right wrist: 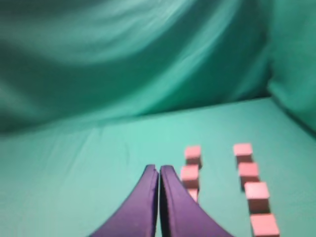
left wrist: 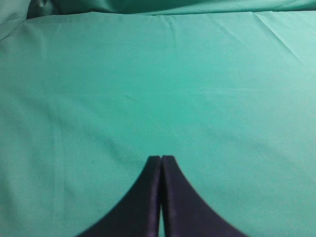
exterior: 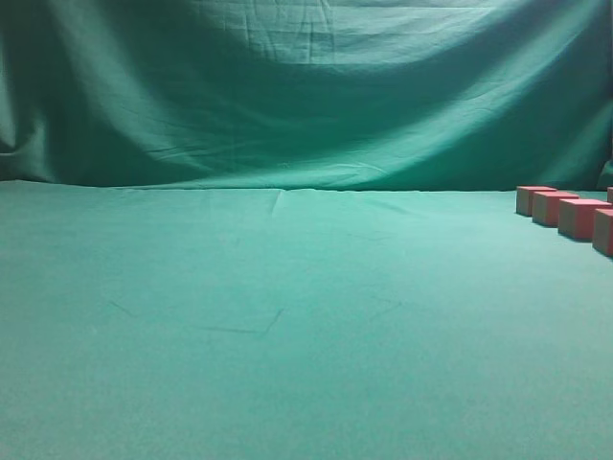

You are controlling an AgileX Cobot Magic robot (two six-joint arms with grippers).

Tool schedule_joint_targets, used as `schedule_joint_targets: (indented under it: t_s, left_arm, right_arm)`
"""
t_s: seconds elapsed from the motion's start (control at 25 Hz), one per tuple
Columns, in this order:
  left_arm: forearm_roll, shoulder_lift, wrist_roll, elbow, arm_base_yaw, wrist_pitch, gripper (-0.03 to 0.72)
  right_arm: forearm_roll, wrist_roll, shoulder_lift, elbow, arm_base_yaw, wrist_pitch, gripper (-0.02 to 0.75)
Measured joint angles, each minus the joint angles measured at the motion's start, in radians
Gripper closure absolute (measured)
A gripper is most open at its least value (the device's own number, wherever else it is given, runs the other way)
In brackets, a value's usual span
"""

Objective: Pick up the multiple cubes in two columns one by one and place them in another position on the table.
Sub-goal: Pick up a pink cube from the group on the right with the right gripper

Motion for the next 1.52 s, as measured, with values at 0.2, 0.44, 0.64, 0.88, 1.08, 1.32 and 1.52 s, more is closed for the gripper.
schedule_joint_targets:
  t_s: [0.2,0.44,0.64,0.88,1.08,1.32,1.52]
  left_arm:
    - [0.0,0.0,0.0,0.0,0.0,0.0,0.688]
    - [0.0,0.0,0.0,0.0,0.0,0.0,0.688]
    - [0.0,0.0,0.0,0.0,0.0,0.0,0.688]
    - [0.0,0.0,0.0,0.0,0.0,0.0,0.688]
    - [0.0,0.0,0.0,0.0,0.0,0.0,0.688]
    - [0.0,0.0,0.0,0.0,0.0,0.0,0.688]
    - [0.0,0.0,0.0,0.0,0.0,0.0,0.688]
  right_arm:
    - [-0.11,-0.077,0.199,-0.176,0.0,0.347,0.738]
    - [-0.318,0.135,0.483,-0.383,0.0,0.656,0.738]
    - [-0.511,0.325,0.66,-0.488,0.069,0.779,0.738]
    - [-0.903,0.739,0.811,-0.538,0.322,0.805,0.738]
    - [-0.979,0.871,0.961,-0.566,0.389,0.815,0.702]
    - [-1.05,0.996,1.068,-0.582,0.389,0.811,0.397]
    - [-1.071,1.083,1.095,-0.582,0.389,0.794,0.264]
